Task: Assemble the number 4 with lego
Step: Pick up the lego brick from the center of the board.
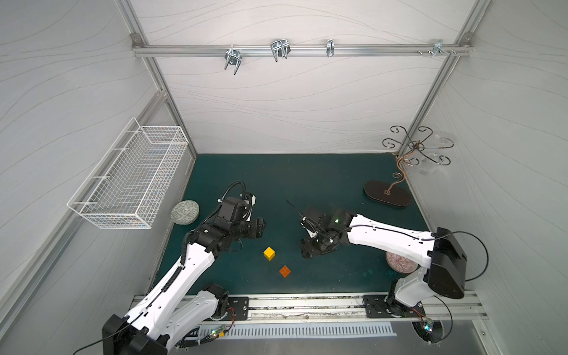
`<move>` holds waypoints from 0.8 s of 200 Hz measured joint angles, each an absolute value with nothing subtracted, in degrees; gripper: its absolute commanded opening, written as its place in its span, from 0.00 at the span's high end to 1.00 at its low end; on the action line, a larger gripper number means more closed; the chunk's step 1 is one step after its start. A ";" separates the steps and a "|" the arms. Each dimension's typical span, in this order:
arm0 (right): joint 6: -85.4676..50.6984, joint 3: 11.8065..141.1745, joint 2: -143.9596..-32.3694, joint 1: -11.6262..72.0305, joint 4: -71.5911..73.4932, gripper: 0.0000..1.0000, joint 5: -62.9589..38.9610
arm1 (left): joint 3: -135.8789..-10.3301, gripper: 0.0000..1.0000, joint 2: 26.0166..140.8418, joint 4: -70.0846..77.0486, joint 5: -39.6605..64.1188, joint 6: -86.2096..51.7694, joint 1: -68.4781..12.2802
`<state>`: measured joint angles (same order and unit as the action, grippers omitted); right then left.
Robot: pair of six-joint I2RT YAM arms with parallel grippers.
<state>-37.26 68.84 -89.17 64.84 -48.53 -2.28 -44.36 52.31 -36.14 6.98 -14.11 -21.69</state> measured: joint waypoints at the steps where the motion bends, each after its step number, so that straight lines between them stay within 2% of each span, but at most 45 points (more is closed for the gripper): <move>1: -37.21 68.88 -89.21 64.97 -48.45 0.30 -2.33 | -44.29 0.28 52.27 -36.14 7.05 -14.15 -21.63; 59: -33.71 75.57 -100.31 73.43 -44.58 0.30 -4.93 | -42.78 0.27 50.87 -36.12 13.17 -16.49 -15.20; 112: -32.99 79.55 -106.15 74.46 -44.99 0.33 -5.21 | -42.15 0.27 50.78 -36.14 20.51 -16.84 -5.63; 160: -34.06 83.70 -110.65 74.74 -48.25 0.35 -2.81 | -41.34 0.27 51.51 -35.94 23.31 -17.82 -2.61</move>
